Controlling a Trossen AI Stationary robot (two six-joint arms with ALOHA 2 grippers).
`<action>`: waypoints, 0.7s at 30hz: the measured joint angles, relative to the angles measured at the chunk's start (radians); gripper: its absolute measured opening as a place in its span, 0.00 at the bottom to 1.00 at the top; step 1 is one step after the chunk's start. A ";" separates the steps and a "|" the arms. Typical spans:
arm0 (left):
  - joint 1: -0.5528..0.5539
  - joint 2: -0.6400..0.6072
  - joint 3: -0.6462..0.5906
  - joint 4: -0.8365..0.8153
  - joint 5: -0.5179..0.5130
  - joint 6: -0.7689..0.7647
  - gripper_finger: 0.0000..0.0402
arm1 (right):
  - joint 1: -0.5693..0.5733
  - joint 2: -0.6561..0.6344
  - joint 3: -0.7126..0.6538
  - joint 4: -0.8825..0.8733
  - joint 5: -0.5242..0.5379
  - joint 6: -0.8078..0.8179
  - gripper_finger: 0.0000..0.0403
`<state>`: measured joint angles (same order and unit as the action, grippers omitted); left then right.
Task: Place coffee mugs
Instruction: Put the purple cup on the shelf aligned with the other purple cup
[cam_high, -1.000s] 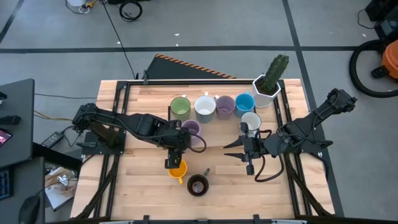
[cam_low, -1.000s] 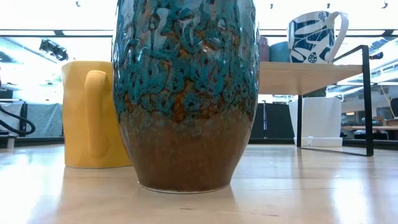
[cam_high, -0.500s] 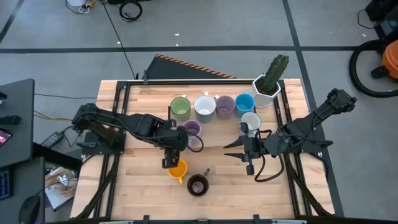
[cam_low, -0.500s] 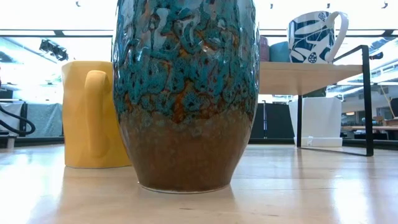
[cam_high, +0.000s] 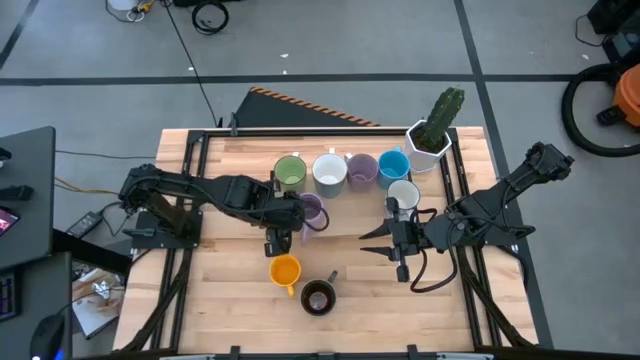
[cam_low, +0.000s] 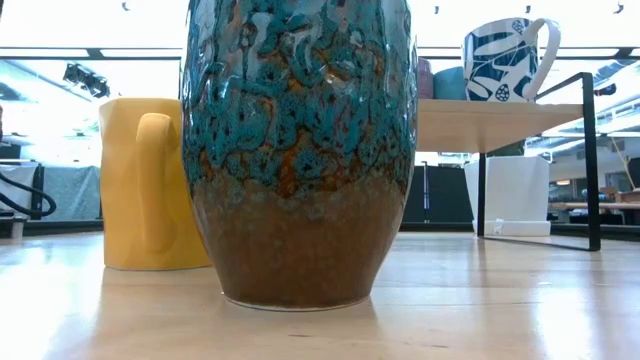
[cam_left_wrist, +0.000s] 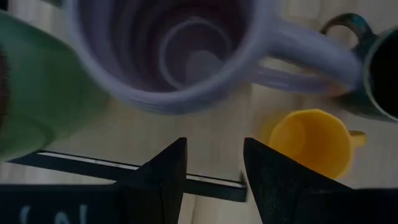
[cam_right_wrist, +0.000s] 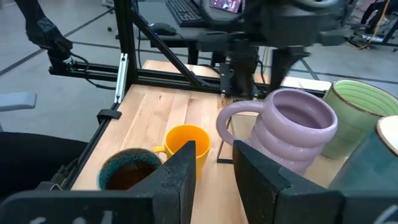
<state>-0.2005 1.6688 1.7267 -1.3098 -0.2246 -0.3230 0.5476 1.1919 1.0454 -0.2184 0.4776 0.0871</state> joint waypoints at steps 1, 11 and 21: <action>0.009 0.000 0.000 0.000 0.000 0.003 0.41 | 0.000 0.000 0.000 0.000 -0.002 0.000 0.28; 0.054 0.013 0.000 0.080 0.046 0.021 0.41 | 0.000 0.000 0.000 0.000 -0.003 -0.001 0.28; 0.054 0.056 0.000 0.176 0.046 0.047 0.41 | 0.000 0.000 0.001 0.005 -0.002 -0.002 0.28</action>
<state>-0.1467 1.7248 1.7264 -1.1338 -0.1786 -0.2759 0.5476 1.1915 1.0462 -0.2138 0.4752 0.0853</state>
